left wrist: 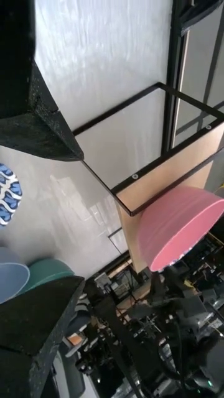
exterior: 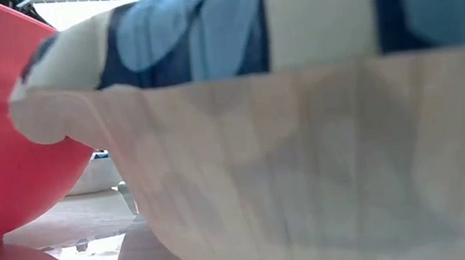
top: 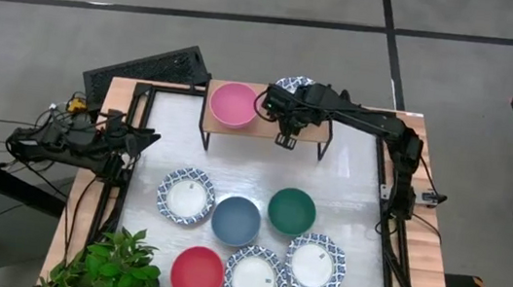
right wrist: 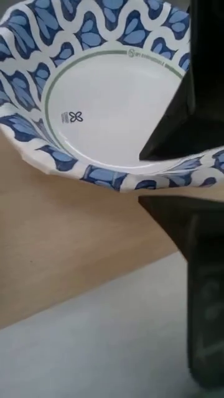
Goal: Place and stack bowls onto a shelf
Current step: Stack the white patterned bowl on top of the white patterned bowl on the shelf
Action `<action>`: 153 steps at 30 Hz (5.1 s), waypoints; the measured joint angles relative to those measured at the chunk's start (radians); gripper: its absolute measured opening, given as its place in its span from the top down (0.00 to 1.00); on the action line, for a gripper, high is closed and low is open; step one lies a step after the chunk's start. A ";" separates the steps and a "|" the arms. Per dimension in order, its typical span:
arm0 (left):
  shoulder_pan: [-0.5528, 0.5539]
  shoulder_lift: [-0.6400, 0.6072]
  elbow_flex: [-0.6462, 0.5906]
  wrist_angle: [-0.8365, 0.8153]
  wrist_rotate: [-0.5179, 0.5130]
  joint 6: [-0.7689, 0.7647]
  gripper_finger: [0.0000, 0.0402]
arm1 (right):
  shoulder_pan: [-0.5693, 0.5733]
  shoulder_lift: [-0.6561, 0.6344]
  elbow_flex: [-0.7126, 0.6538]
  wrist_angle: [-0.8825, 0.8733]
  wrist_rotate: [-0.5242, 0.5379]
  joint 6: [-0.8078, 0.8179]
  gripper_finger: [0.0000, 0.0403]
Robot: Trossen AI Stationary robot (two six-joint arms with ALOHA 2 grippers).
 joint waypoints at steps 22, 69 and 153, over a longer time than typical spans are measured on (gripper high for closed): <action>0.000 0.000 0.000 -0.010 0.011 -0.022 0.25 | 0.273 0.038 0.090 0.401 -0.181 0.296 0.32; 0.002 0.065 0.000 -0.032 0.021 -0.095 0.25 | 0.276 0.467 0.096 0.704 -0.496 0.519 0.32; 0.002 0.065 0.000 -0.032 -0.006 -0.105 0.25 | 0.210 0.187 0.098 0.506 -0.503 0.538 0.95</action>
